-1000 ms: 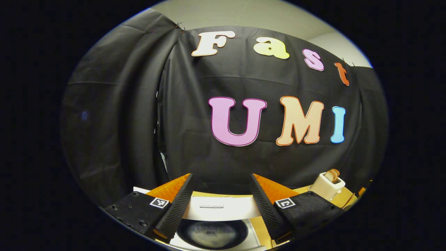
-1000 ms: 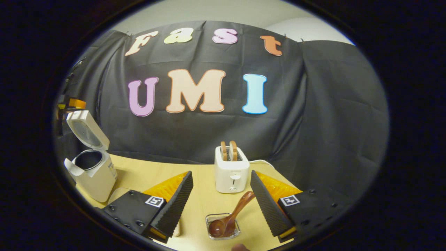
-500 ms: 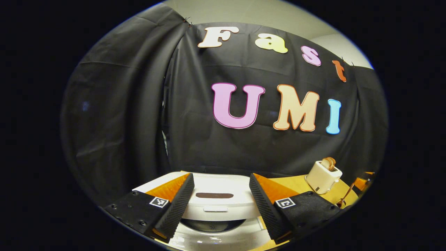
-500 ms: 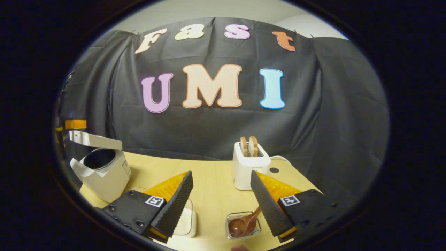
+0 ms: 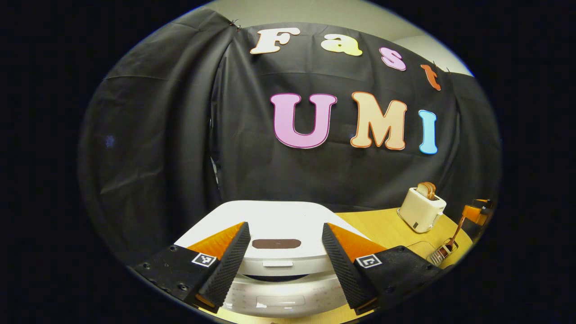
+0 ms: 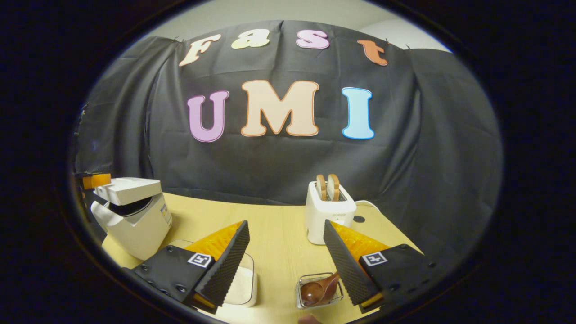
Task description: Close the left gripper, press the button to open the rice cooker; take a wooden spoon from the chopstick holder with the right hand, scoop a spoonful of rice and pour it into the rice cooker, then put the wooden spoon back into the chopstick holder.
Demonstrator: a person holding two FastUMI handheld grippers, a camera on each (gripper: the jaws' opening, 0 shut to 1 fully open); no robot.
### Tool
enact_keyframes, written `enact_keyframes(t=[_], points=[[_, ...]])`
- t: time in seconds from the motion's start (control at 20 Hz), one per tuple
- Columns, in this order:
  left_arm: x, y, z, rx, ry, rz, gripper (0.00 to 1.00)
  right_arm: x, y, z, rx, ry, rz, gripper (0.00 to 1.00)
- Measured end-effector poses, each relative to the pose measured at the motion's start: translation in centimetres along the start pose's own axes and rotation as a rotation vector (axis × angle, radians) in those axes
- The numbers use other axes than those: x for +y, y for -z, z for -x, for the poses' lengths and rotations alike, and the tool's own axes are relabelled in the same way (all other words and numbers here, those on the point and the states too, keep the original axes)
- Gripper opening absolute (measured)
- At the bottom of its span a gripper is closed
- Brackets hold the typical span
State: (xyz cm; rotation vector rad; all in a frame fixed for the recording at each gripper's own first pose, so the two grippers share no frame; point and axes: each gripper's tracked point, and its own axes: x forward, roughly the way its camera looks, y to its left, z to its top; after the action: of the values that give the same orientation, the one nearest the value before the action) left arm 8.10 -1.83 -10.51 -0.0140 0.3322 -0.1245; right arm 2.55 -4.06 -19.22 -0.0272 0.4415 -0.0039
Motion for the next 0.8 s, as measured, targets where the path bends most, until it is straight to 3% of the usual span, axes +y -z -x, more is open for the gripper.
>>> enact_keyframes(t=[0.4, 0.55, 0.8], points=[[0.7, 4.7, 0.1, 0.107, -0.025, 0.019, 0.94, 0.4, 0.3, 0.0, 0.006, -0.003, 0.018, 1.0], [0.8, 5.3, 0.4, 0.102, -0.03, -0.052, 0.94, 0.2, 0.5, 0.0, 0.009, 0.003, 0.026, 1.0], [1.1, 5.9, 0.4, 0.102, -0.059, -0.016, 0.95, 0.0, 1.4, 0.1, 0.028, 0.002, 0.024, 1.0]])
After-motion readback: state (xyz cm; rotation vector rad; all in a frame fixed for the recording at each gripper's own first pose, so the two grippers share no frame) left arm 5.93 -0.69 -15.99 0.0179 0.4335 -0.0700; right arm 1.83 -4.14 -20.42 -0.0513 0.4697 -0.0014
